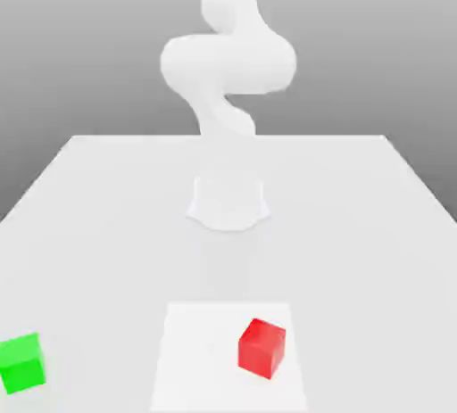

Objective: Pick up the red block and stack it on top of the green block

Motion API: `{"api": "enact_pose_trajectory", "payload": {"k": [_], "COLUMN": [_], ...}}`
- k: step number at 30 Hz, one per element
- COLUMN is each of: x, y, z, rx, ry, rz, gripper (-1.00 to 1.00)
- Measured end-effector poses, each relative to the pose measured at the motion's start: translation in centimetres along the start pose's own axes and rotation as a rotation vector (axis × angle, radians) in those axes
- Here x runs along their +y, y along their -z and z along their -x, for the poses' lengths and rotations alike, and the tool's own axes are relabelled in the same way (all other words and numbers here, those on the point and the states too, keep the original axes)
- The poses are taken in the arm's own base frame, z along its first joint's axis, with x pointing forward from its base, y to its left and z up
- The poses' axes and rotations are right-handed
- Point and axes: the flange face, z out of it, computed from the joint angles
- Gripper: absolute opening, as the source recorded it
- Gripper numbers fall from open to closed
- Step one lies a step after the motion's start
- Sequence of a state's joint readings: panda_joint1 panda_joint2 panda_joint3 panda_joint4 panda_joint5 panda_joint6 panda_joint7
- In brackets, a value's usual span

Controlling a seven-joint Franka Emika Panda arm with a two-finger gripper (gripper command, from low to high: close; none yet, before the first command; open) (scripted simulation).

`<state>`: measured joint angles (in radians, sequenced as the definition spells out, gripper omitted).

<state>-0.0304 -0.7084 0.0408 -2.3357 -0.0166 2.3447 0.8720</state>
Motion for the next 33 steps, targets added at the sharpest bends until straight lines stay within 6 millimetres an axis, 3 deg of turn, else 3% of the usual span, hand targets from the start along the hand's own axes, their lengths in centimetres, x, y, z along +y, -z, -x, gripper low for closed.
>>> {"api": "enact_pose_trajectory", "payload": {"k": [4, 8, 12, 16, 21, 27, 28, 33], "x": [0.7, 2.9, 6.2, 10.2, 15.4, 19.1, 19.6, 19.6], "y": [-9.3, -17.6, -24.8, -30.6, -35.7, -40.6, -41.3, -41.3], "z": [2.3, 5.2, 8.9, 13.4, 20.0, 23.9, 24.4, 24.4], "rx": [-0.056, -0.116, -0.181, -0.252, -0.353, -0.377, -0.377, -0.377], "ry": [-0.070, -0.139, -0.211, -0.287, -0.385, -0.416, -0.415, -0.415], "rz": [0.130, 0.249, 0.360, 0.465, 0.586, 0.615, 0.616, 0.615], "gripper": [0.00, 0.00, 0.00, 0.00, 0.00, 0.00, -1.00, -1.00]}}
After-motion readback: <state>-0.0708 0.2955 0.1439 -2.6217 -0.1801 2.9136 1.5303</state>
